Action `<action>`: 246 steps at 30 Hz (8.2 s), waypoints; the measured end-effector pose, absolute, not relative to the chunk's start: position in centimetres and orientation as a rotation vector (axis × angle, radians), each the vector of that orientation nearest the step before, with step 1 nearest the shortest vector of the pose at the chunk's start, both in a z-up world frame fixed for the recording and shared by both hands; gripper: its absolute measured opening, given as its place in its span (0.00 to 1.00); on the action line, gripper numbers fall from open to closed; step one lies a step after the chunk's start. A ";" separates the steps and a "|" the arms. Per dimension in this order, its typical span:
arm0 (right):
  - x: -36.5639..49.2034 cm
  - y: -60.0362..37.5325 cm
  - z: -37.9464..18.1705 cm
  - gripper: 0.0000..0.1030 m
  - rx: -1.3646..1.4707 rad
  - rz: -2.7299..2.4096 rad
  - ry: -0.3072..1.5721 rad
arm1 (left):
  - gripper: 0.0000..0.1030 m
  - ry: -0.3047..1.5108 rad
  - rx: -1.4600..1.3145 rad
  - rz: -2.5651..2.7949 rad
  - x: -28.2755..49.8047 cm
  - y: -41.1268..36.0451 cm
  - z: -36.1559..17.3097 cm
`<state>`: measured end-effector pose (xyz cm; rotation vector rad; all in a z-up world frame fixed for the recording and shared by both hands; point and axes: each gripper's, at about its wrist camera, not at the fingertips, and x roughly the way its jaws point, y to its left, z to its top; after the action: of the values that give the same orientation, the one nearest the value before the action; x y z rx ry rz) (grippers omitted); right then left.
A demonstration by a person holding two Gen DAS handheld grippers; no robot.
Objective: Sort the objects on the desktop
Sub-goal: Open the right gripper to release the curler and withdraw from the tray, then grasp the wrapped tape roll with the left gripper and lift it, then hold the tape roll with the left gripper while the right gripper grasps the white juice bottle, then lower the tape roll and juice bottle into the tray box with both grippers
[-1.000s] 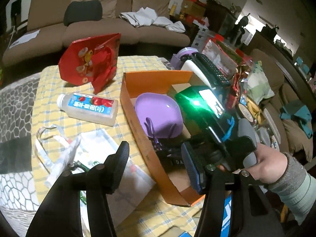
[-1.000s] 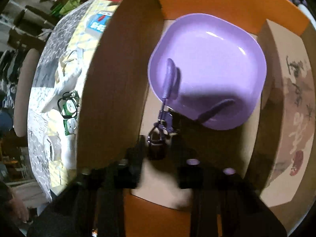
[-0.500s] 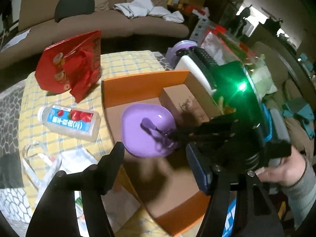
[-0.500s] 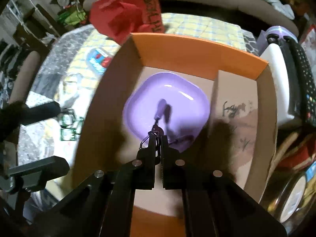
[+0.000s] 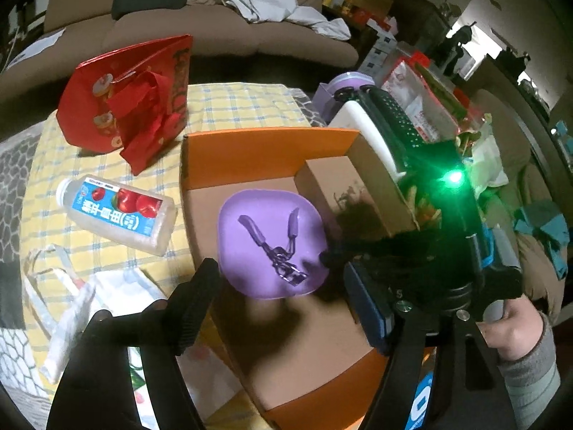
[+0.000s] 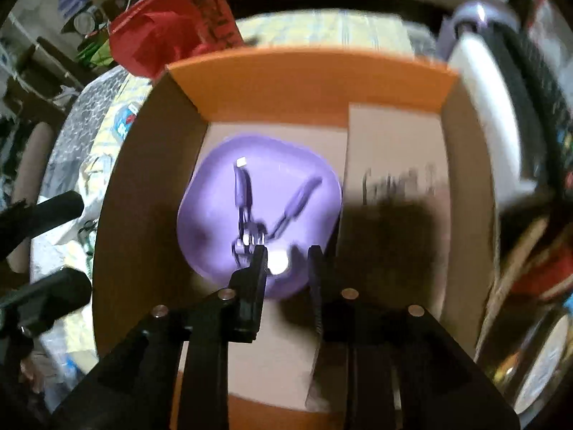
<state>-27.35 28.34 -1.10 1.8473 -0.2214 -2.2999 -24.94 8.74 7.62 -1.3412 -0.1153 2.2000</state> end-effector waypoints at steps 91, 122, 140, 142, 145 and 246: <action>-23.6 4.1 3.3 0.84 1.544 -2.167 -0.063 | 1.00 -0.220 -1.468 2.517 -13.3 -17.4 -1.3; -32.7 4.6 4.4 0.78 1.578 -2.349 0.184 | 0.63 -0.391 -1.255 2.524 -13.5 -18.7 2.1; -39.2 0.8 -4.4 0.49 1.681 -2.152 0.830 | 0.63 -0.368 -1.260 2.479 -14.1 -17.4 2.1; -39.0 1.3 -2.7 0.36 1.648 -2.198 0.766 | 0.63 -0.361 -1.264 2.474 -14.2 -17.1 2.0; -38.1 2.3 0.1 0.01 1.626 -2.200 0.585 | 0.63 -0.354 -1.261 2.470 -14.1 -16.8 2.0; -18.8 36.3 6.3 0.76 1.576 -2.278 -0.478 | 0.99 0.097 -1.326 2.204 -20.8 14.2 6.5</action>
<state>-18.77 36.33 6.35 1.5760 -0.4781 -2.2780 -20.76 14.20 6.52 -1.3264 0.0974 2.2044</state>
